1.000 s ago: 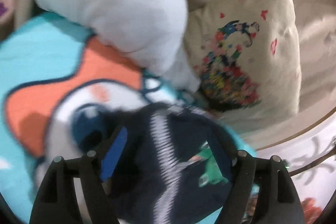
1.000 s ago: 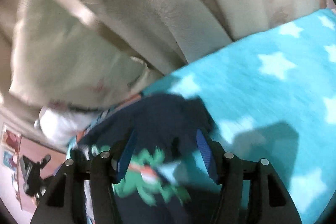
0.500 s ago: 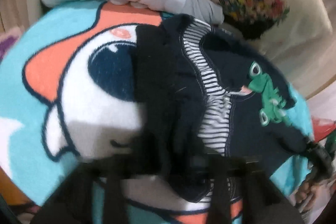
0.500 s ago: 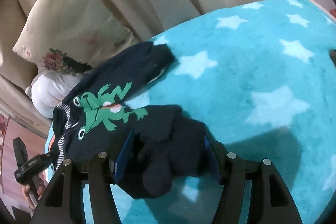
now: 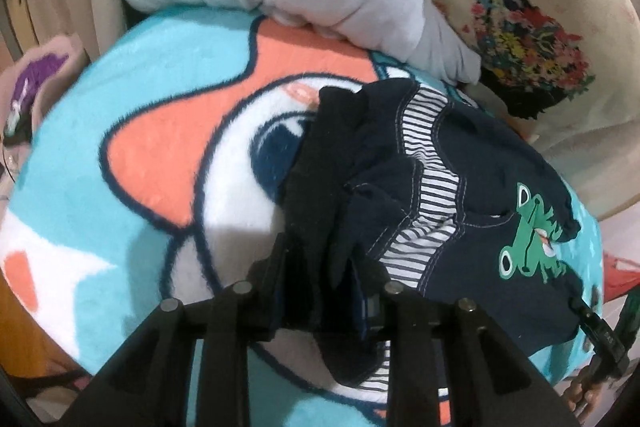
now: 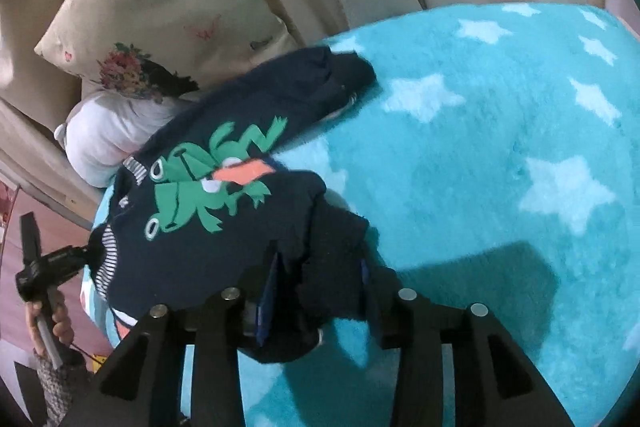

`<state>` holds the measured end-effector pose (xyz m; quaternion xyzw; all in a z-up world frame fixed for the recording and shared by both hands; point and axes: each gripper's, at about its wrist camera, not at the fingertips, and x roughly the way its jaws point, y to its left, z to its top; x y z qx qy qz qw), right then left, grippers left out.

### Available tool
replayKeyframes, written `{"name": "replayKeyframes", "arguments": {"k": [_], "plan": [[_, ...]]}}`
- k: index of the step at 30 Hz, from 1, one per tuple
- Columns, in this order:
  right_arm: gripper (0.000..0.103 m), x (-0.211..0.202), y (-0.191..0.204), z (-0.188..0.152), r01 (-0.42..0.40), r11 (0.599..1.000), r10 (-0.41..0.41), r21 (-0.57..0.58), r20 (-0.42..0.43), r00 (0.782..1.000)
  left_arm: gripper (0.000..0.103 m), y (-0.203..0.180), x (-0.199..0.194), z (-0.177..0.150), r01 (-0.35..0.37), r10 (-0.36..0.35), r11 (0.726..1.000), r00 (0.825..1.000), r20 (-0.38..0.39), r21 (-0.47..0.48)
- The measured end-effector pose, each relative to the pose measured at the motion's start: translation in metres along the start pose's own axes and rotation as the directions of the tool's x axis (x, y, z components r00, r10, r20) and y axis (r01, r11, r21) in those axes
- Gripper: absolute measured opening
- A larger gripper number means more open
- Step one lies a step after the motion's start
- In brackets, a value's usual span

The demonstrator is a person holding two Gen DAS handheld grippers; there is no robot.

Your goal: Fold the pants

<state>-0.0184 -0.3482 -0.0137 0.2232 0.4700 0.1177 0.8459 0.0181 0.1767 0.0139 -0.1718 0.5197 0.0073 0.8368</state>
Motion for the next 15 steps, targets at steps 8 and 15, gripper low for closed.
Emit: {"name": "replayKeyframes", "arguments": {"k": [8, 15], "plan": [[0.063, 0.040, -0.009, 0.088, 0.104, 0.994, -0.104, 0.036, -0.010, 0.995, 0.038, 0.030, -0.029, -0.019, 0.108, -0.100, 0.991, 0.991, 0.094, -0.084], [0.017, 0.081, -0.017, 0.101, 0.079, 0.992, -0.073, 0.096, -0.068, 0.995, 0.056, 0.041, -0.069, -0.028, 0.092, -0.074, 0.993, 0.973, 0.219, -0.074]]}}
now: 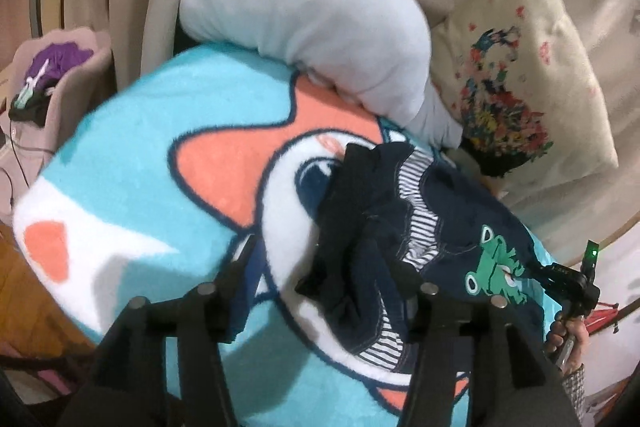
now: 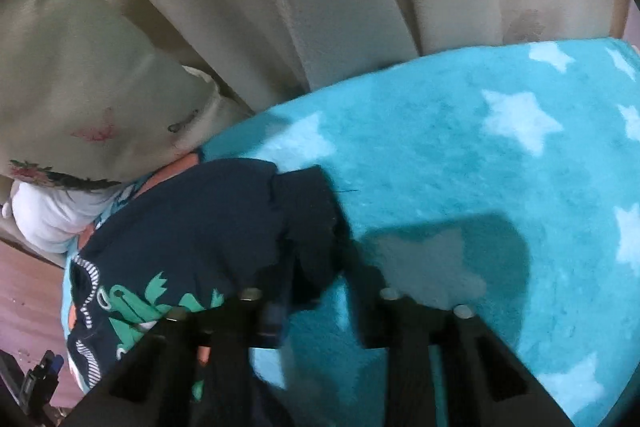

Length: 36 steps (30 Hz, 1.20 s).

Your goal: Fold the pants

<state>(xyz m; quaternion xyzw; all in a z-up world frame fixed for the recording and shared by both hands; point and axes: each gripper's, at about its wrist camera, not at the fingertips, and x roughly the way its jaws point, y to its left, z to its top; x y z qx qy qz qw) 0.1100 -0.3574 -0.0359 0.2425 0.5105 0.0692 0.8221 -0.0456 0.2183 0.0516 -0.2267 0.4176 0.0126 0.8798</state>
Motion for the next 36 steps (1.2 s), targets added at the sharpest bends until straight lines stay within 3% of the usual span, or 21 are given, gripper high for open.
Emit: {"name": "replayKeyframes", "arguments": {"k": [6, 10, 13, 16, 18, 21, 23, 25, 28, 30, 31, 34, 36], "plan": [[0.017, -0.030, -0.010, -0.026, 0.032, 0.999, -0.032, 0.005, 0.051, 0.998, 0.058, -0.021, 0.013, 0.000, 0.030, -0.029, 0.998, 0.999, -0.014, 0.059], [0.033, -0.034, -0.018, -0.034, 0.080, 0.996, -0.081, 0.030, 0.045, 0.996, 0.059, -0.042, 0.029, -0.005, 0.043, -0.038, 0.995, 0.998, -0.058, 0.094], [0.034, -0.058, -0.011, -0.038, 0.083, 0.996, -0.086, 0.029, 0.120, 0.989, 0.065, -0.061, 0.033, -0.012, 0.043, -0.035, 0.989, 0.997, -0.064, 0.143], [0.038, -0.074, 0.018, -0.048, -0.001, 0.999, 0.008, -0.045, 0.154, 0.988, 0.068, -0.080, 0.043, -0.019, 0.039, -0.028, 0.981, 0.998, -0.064, 0.190], [0.038, -0.071, 0.041, -0.058, -0.057, 0.992, 0.072, -0.112, 0.129, 0.989, 0.068, -0.090, 0.057, -0.019, 0.031, -0.018, 0.980, 0.997, -0.068, 0.199], [0.038, -0.044, 0.078, -0.081, -0.205, 0.961, 0.210, -0.187, 0.007, 0.978, 0.068, -0.096, 0.082, -0.017, 0.017, -0.001, 0.981, 0.996, -0.084, 0.192], [0.038, -0.024, 0.088, -0.093, -0.233, 0.953, 0.227, -0.192, -0.053, 0.972, 0.068, -0.093, 0.097, -0.017, -0.041, 0.058, 0.982, 0.994, -0.088, 0.186], [0.038, -0.007, 0.081, -0.101, -0.202, 0.965, 0.194, -0.167, -0.067, 0.979, 0.068, -0.085, 0.109, -0.019, -0.044, 0.065, 0.985, 0.991, -0.121, 0.167], [0.031, -0.014, 0.057, -0.102, -0.160, 0.978, 0.161, -0.134, -0.001, 0.987, 0.068, -0.083, 0.105, -0.021, -0.026, 0.049, 0.984, 0.990, -0.129, 0.177], [0.033, -0.029, 0.046, -0.102, -0.018, 0.991, 0.028, -0.134, 0.076, 0.997, 0.068, -0.080, 0.098, -0.020, -0.016, 0.039, 0.986, 0.990, -0.138, 0.168], [0.033, -0.038, 0.040, -0.102, 0.045, 0.990, -0.030, -0.135, 0.111, 0.993, 0.068, -0.079, 0.092, -0.019, -0.011, 0.033, 0.987, 0.990, -0.137, 0.159], [0.036, -0.073, 0.032, -0.108, 0.118, 0.982, -0.085, -0.148, 0.212, 0.974, 0.068, -0.084, 0.068, -0.022, -0.042, 0.056, 0.982, 0.996, -0.072, 0.183], [0.038, -0.101, 0.038, -0.121, 0.182, 0.969, -0.118, -0.169, 0.332, 0.936, 0.070, -0.091, 0.050, -0.029, -0.080, 0.081, 0.975, 0.997, 0.002, 0.208]]}}
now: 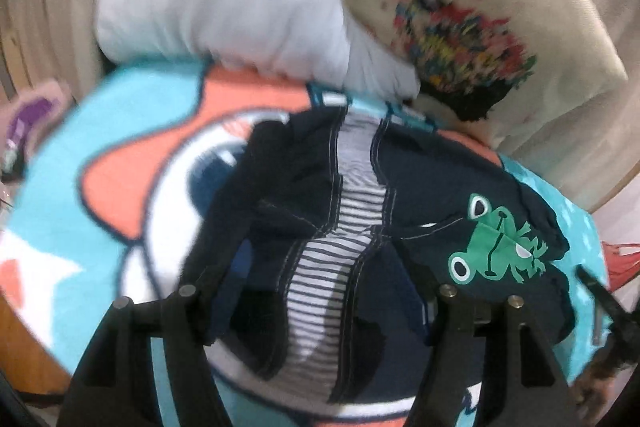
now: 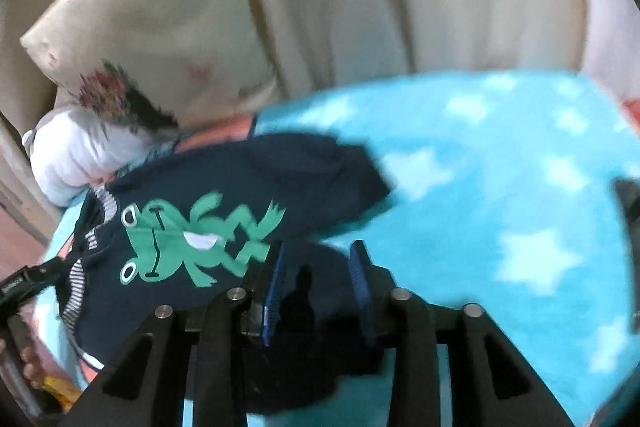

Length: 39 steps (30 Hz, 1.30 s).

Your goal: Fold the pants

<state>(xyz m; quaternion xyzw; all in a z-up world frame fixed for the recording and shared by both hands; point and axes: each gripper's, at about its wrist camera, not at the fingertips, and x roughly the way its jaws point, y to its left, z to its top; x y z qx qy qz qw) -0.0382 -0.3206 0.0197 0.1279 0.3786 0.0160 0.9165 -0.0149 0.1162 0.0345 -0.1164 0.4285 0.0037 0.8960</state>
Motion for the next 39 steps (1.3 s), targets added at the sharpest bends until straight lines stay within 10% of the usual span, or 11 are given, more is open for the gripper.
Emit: {"name": "replayKeyframes", "arguments": {"k": [4, 10, 39], "plan": [[0.076, -0.031, 0.011, -0.014, 0.000, 0.998, 0.008, -0.063, 0.139, 0.990, 0.078, -0.017, -0.035, -0.016, -0.089, 0.087, 0.996, 0.989, 0.121, 0.008], [0.076, -0.016, 0.028, -0.028, -0.080, 0.996, 0.080, -0.044, 0.016, 0.997, 0.084, -0.042, -0.067, -0.036, -0.233, 0.201, 0.967, 0.948, 0.247, 0.108], [0.076, 0.001, 0.070, -0.028, -0.195, 0.963, 0.178, -0.184, -0.109, 0.978, 0.084, -0.055, -0.046, -0.039, -0.225, 0.187, 0.953, 0.964, 0.191, 0.203]]}}
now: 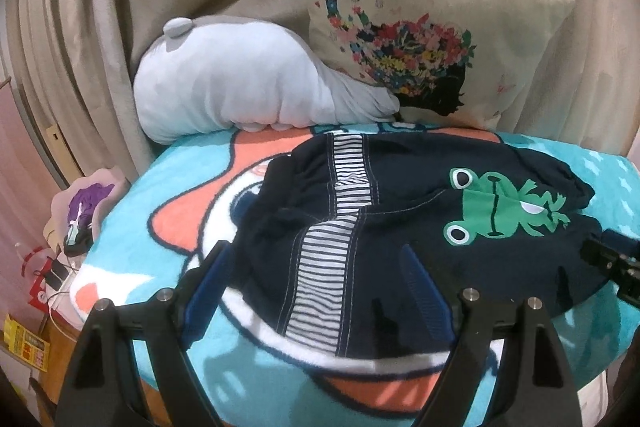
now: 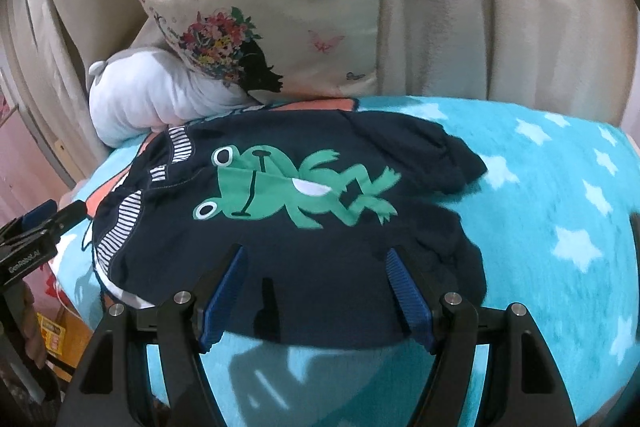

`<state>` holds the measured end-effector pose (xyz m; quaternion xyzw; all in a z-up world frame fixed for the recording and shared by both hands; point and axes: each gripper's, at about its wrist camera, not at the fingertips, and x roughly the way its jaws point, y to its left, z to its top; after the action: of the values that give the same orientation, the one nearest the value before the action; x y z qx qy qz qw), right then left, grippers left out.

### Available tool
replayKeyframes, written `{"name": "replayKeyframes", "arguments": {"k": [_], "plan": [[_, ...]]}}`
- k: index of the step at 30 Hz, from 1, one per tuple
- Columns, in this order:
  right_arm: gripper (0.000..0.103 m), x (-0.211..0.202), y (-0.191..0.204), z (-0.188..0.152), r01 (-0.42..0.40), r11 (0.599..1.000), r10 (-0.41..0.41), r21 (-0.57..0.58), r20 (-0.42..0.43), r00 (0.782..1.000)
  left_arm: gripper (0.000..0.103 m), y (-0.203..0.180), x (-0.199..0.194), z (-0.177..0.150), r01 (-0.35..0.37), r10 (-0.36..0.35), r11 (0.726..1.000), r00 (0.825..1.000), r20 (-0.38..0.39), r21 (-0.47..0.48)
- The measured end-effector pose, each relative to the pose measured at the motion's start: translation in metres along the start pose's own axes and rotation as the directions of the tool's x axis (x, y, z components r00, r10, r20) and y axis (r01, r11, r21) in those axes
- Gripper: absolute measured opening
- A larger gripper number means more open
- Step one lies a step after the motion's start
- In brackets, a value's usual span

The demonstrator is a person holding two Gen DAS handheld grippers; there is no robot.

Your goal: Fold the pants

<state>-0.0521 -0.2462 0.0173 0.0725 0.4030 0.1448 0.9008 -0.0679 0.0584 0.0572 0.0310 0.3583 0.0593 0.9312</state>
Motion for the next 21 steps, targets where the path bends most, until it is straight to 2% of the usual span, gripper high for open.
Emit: {"name": "replayKeyframes", "arguments": {"k": [3, 6, 10, 12, 15, 17, 21], "plan": [[0.076, 0.008, -0.002, 0.024, -0.009, 0.999, 0.008, -0.045, -0.018, 1.000, 0.084, 0.003, 0.015, 0.009, 0.036, -0.036, 0.999, 0.999, -0.035, 0.002], [0.076, 0.021, -0.010, 0.053, -0.008, 0.997, 0.006, -0.080, -0.034, 0.999, 0.084, 0.014, 0.033, 0.027, 0.110, -0.110, 0.994, 0.992, -0.069, -0.006], [0.076, 0.048, -0.016, 0.092, 0.023, 0.986, -0.032, -0.165, -0.052, 0.998, 0.084, 0.023, 0.068, 0.064, 0.183, -0.180, 0.983, 0.979, -0.093, 0.023], [0.076, 0.073, -0.019, 0.112, -0.010, 0.983, -0.010, -0.181, -0.106, 0.994, 0.084, 0.023, 0.091, 0.082, 0.220, -0.214, 0.974, 0.970, -0.113, 0.048], [0.076, 0.110, -0.017, 0.133, -0.051, 0.975, 0.012, -0.215, -0.178, 0.984, 0.084, 0.009, 0.129, 0.104, 0.287, -0.272, 0.956, 0.946, -0.178, 0.065], [0.076, 0.135, -0.011, 0.140, -0.051, 0.963, -0.009, -0.265, -0.222, 0.975, 0.084, -0.002, 0.155, 0.115, 0.341, -0.319, 0.938, 0.919, -0.233, 0.060], [0.076, 0.169, -0.004, 0.142, -0.058, 0.938, -0.039, -0.342, -0.270, 0.962, 0.084, -0.017, 0.190, 0.122, 0.388, -0.351, 0.918, 0.890, -0.293, 0.079]]}}
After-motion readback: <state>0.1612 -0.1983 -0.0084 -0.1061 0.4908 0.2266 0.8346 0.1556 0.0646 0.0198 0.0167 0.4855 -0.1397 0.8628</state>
